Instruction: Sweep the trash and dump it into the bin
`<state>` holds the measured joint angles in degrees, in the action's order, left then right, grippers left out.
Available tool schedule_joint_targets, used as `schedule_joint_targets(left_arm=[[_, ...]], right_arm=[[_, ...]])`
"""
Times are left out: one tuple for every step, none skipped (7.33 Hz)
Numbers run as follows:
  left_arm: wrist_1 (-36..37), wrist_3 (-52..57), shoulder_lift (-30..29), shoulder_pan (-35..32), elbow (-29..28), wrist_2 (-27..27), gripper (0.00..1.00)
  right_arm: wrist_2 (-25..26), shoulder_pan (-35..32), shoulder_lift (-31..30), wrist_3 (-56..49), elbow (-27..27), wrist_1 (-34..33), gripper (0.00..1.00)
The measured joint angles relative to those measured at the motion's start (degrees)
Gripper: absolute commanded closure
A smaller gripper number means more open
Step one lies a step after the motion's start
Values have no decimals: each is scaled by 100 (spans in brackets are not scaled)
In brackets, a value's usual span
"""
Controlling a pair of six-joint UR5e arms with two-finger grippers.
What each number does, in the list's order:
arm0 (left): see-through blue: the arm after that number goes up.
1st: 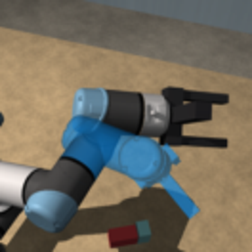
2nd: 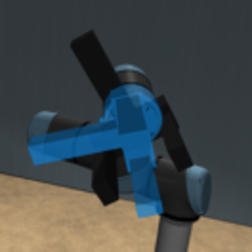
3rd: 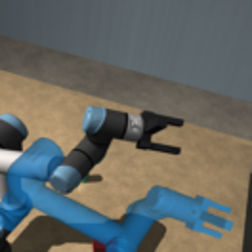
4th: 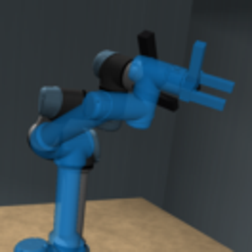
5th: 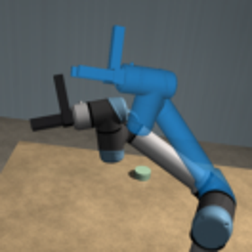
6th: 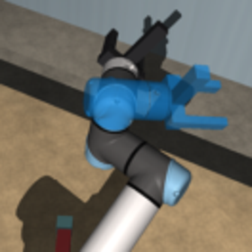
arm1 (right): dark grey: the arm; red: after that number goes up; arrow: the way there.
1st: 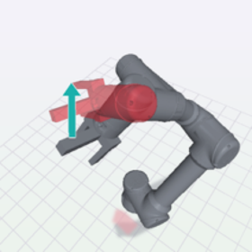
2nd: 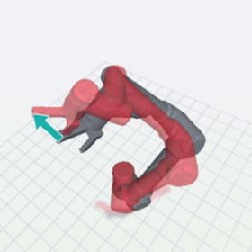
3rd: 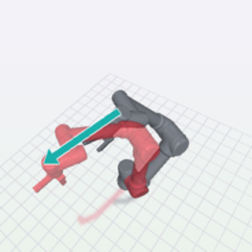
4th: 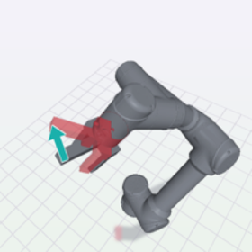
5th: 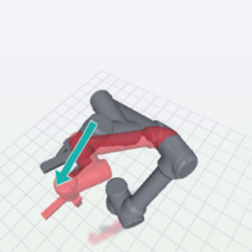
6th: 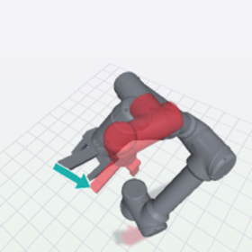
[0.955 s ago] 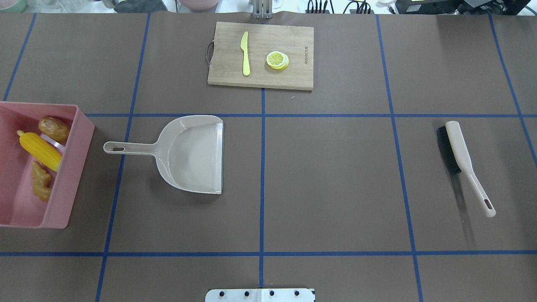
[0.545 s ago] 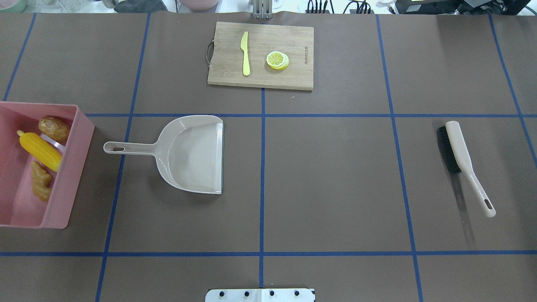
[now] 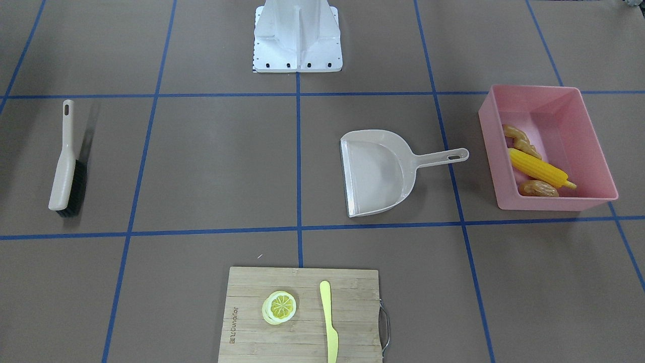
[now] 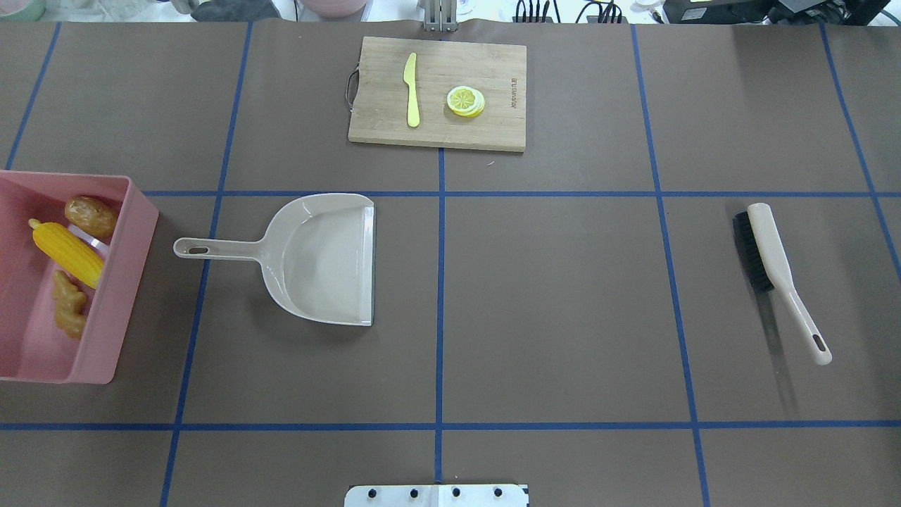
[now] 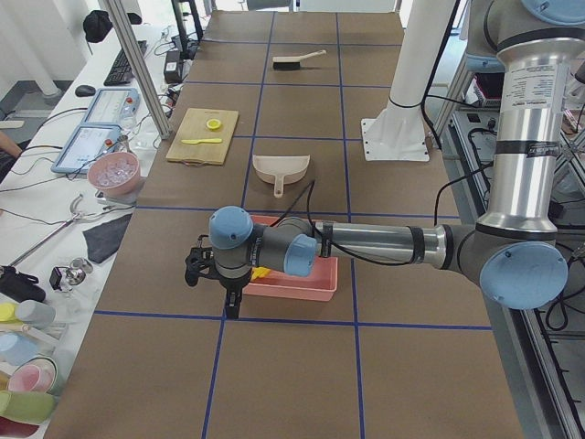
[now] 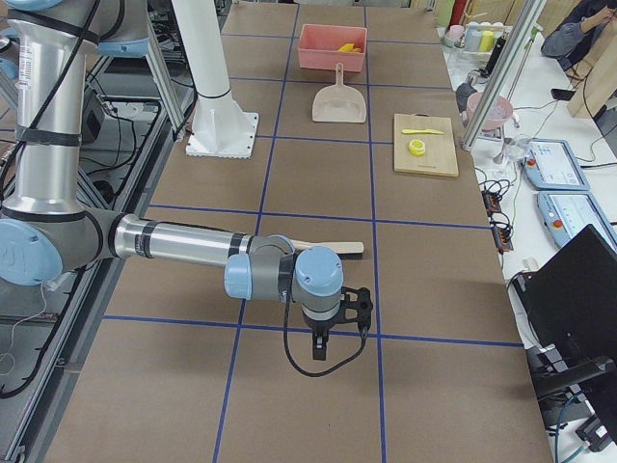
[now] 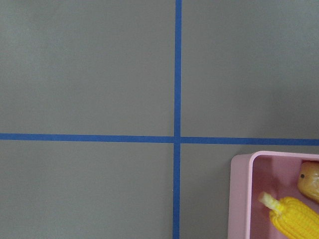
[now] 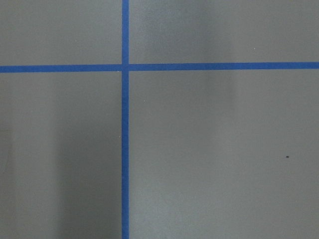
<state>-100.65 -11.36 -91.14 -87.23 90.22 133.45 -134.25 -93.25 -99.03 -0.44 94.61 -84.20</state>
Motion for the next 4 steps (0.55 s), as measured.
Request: schedule_joint_targets(left_arm=[[3, 1, 0, 2, -2, -2, 1], [7, 2, -1, 4, -4, -2, 1], [9, 2, -5, 7, -4, -3, 1], [10, 2, -8, 9, -4, -3, 1]], right_arm=[[-5, 0, -11, 0, 2, 0, 0], [-10, 0, -29, 2, 3, 0, 0], [-14, 0, -45, 5, 2, 0, 0], [-18, 0, -51, 7, 3, 0, 0]])
